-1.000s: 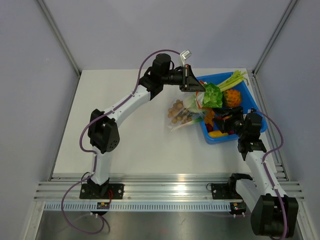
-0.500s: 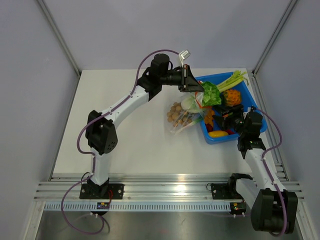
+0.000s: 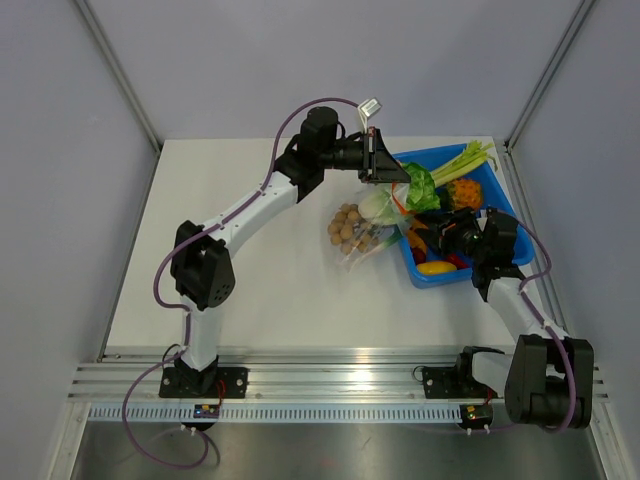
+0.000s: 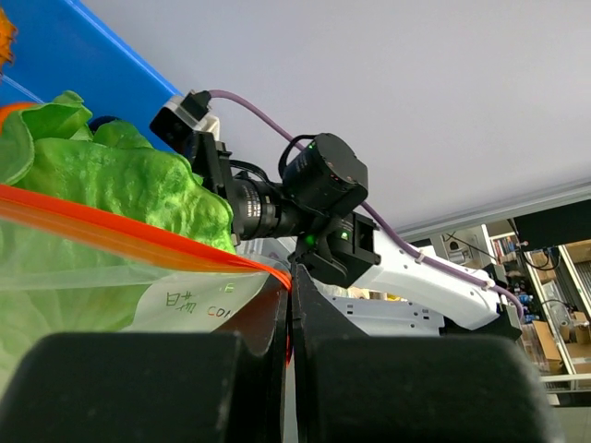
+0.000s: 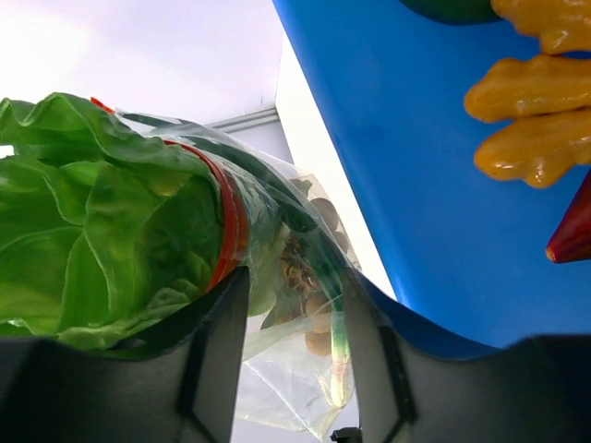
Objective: Place the food in the zip-top bag and seal the zipper
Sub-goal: Adjust the zipper food storage bag at the center of the board.
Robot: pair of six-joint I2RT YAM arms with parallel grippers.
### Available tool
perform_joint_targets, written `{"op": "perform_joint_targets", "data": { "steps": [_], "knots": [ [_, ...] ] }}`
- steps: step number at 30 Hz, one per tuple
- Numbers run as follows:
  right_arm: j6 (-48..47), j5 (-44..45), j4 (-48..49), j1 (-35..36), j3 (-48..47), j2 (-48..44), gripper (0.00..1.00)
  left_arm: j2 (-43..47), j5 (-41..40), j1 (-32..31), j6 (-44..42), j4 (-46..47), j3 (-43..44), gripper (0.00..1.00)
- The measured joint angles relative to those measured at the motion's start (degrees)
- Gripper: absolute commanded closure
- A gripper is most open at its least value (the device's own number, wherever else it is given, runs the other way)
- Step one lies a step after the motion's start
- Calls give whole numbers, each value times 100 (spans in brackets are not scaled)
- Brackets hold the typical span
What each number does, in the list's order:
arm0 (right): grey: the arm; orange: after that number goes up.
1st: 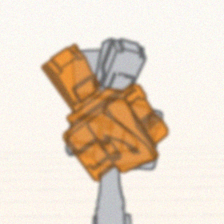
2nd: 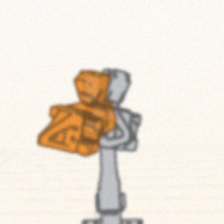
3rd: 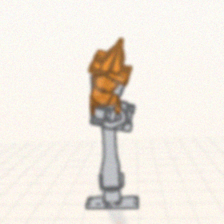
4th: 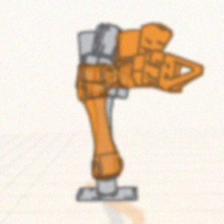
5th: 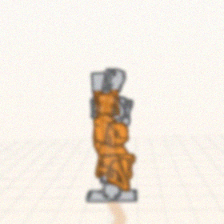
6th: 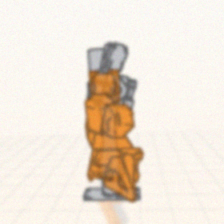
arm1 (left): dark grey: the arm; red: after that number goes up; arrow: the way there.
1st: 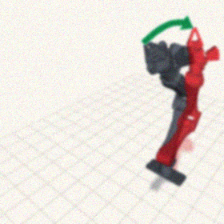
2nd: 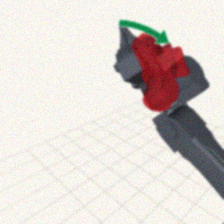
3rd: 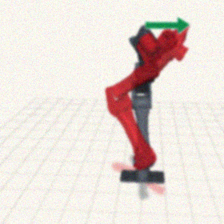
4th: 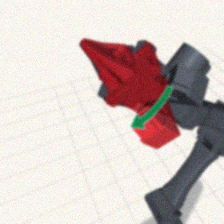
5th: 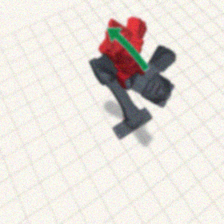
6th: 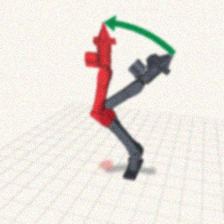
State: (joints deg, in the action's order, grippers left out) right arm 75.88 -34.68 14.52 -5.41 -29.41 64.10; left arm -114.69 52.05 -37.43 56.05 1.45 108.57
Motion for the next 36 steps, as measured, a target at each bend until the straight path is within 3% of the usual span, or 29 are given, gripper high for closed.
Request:
{"op": "perform_joint_targets", "data": {
  "steps": [9,23,36],
  "knots": [
    [13,-236,192,0,-4,74,49,0,13,-20,44,22,0,100],
    [308,-186,243,-413,140,-748,47,11,26,-20,-225,-221,-138,100],
    [413,-254,750,-431,157,-52,46,11,131,-20,-55,20,-138,100]
  ]
}}
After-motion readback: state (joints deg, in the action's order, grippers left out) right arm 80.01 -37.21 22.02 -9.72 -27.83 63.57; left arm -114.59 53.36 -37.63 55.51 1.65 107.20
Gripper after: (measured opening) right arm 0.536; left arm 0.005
